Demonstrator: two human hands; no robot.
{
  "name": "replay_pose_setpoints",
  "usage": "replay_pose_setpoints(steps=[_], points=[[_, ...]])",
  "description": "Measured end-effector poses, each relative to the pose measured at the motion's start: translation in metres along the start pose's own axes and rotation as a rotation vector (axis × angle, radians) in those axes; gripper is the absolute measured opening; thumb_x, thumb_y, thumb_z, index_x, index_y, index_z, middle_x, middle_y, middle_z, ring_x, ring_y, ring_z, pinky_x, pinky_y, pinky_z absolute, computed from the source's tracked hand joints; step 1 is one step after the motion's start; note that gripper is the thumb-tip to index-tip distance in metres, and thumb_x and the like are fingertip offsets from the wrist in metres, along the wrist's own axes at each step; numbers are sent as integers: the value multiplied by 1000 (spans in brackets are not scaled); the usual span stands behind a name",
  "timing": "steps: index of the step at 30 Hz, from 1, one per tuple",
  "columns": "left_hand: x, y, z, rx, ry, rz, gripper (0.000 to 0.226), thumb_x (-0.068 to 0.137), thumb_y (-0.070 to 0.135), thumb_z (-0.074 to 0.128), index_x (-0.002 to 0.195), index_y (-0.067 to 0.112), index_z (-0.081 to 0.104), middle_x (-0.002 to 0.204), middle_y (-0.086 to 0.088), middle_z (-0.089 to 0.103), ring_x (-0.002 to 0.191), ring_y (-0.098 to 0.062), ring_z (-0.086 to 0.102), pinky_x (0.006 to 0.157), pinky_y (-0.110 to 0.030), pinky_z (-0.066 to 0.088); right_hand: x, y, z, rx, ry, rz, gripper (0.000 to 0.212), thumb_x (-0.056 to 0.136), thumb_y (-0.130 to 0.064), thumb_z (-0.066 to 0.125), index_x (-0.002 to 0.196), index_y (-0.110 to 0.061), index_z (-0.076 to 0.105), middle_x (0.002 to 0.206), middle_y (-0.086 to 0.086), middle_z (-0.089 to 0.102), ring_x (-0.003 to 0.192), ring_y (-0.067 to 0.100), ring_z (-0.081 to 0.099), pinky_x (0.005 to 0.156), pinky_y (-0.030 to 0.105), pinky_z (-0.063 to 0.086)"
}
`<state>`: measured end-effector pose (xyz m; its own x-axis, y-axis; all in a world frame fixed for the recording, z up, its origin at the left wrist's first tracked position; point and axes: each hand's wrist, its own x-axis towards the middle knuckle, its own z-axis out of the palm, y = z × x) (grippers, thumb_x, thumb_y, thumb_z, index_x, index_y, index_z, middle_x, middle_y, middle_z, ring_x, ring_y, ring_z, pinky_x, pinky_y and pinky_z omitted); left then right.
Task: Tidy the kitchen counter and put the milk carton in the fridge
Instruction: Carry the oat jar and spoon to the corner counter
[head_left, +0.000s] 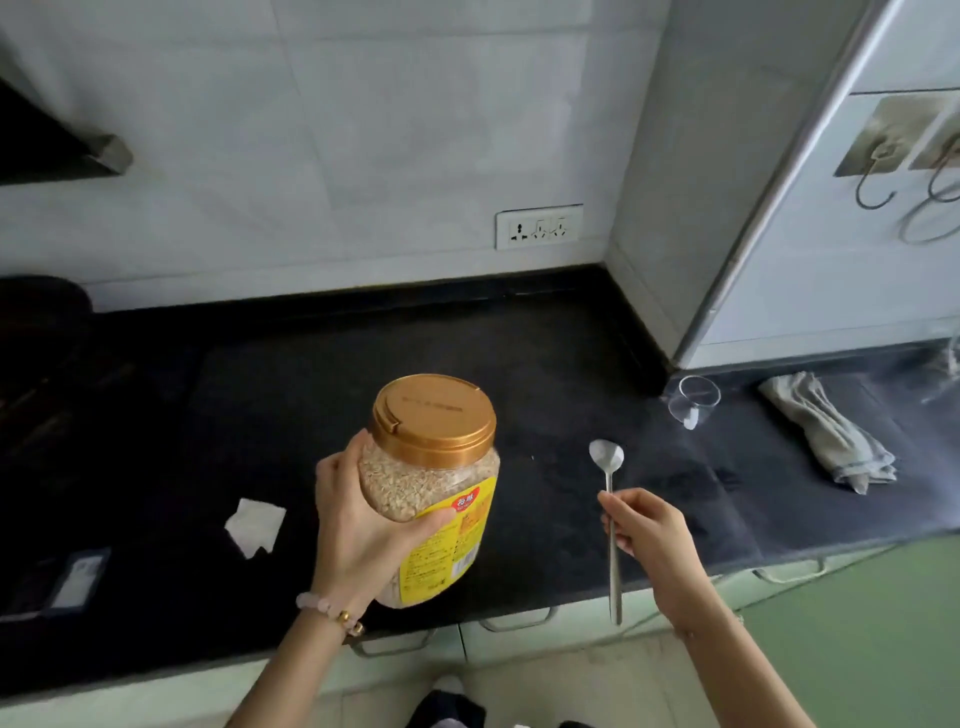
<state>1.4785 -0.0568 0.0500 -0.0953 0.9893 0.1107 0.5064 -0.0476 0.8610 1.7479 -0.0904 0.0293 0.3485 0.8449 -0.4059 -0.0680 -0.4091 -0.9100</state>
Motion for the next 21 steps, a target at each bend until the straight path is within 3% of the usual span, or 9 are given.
replay_pose_setpoints(steps=[9, 15, 21], points=[[-154, 32, -19, -63, 511, -315, 111, 31, 41, 86, 129, 34, 35, 115, 5, 34, 114, -15, 43, 91, -36, 46, -8, 14, -6, -255, -433, -26, 16, 86, -18, 64, 80, -2, 66, 71, 9, 62, 67, 17, 57, 65, 25, 48], [-258, 51, -46, 2, 847, -504, 117, 24, 52, 76, 132, 36, 33, 117, 4, 33, 107, -13, 43, 86, -32, 41, -48, 20, 42, -477, -735, -49, 12, 86, -18, 63, 82, -8, 69, 74, 8, 64, 66, 16, 56, 66, 26, 46], [-337, 43, -83, 47, 1116, -664, 125, 23, 56, 75, 136, 30, 30, 118, 8, 32, 112, -14, 42, 93, -35, 41, -109, 33, 113, -557, -991, -78, 12, 88, -15, 60, 84, -6, 67, 72, 8, 61, 64, 14, 54, 64, 22, 44]])
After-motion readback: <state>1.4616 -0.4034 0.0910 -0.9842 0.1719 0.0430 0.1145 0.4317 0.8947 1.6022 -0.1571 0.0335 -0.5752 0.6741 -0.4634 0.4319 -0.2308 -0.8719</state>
